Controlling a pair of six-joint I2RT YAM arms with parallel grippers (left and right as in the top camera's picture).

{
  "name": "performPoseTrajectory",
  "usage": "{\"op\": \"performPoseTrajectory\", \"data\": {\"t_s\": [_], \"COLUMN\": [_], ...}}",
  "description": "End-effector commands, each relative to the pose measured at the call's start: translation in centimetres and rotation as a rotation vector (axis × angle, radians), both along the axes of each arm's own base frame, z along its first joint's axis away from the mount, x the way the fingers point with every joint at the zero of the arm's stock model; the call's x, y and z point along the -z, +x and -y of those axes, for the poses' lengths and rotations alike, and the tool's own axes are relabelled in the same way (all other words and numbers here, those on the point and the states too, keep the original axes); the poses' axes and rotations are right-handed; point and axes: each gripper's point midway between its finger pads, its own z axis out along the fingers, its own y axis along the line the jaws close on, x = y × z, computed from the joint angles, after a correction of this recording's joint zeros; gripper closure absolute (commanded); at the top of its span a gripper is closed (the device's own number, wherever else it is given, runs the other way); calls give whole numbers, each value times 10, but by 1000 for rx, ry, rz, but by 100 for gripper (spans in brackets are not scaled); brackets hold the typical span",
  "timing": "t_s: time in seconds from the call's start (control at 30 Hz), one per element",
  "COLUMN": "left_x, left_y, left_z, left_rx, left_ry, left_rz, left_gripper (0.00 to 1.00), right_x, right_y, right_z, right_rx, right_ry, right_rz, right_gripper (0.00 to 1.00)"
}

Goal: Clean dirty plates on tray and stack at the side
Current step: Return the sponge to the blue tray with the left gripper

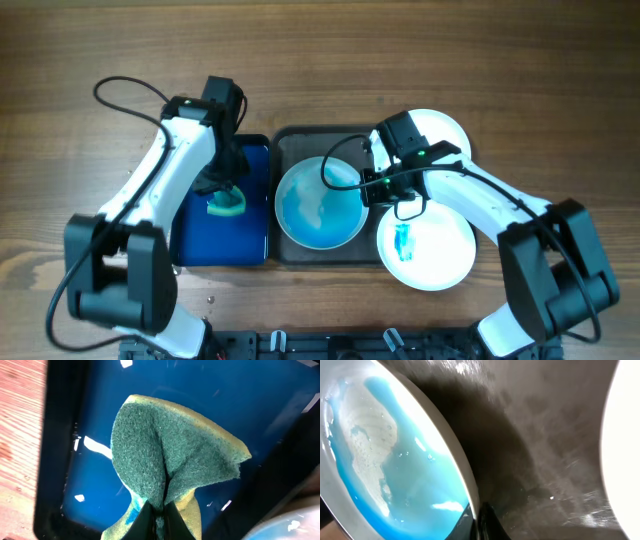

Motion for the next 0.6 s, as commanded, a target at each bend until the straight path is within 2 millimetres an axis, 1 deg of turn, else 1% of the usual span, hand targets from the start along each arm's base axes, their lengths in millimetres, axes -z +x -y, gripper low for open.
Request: {"op": "performPoseTrajectory", "data": {"t_s": [0.0, 0.2, 0.3, 0.5, 0.57], "left_x": [11, 13, 13, 15, 16], "left_y": [1, 5, 6, 20, 22], "left_z": [4, 8, 8, 10, 11], "left_rx": [13, 12, 12, 19, 36], "left_ry": [-27, -45, -45, -55, -55], "left_rz": [-32, -18, -13, 38, 40], "left_gripper": [96, 96, 96, 96, 96], "right_x": [-26, -31, -34, -36, -36], "right_y": [18, 20, 21, 22, 22], "right_z": [1, 9, 10, 9, 10], "right_rx": [-15, -33, -39, -57, -61], "right_ry": [-27, -74, -78, -79, -80], "right_rz": [113, 154, 167, 178, 179], "right_gripper": [95, 95, 95, 96, 95]}}
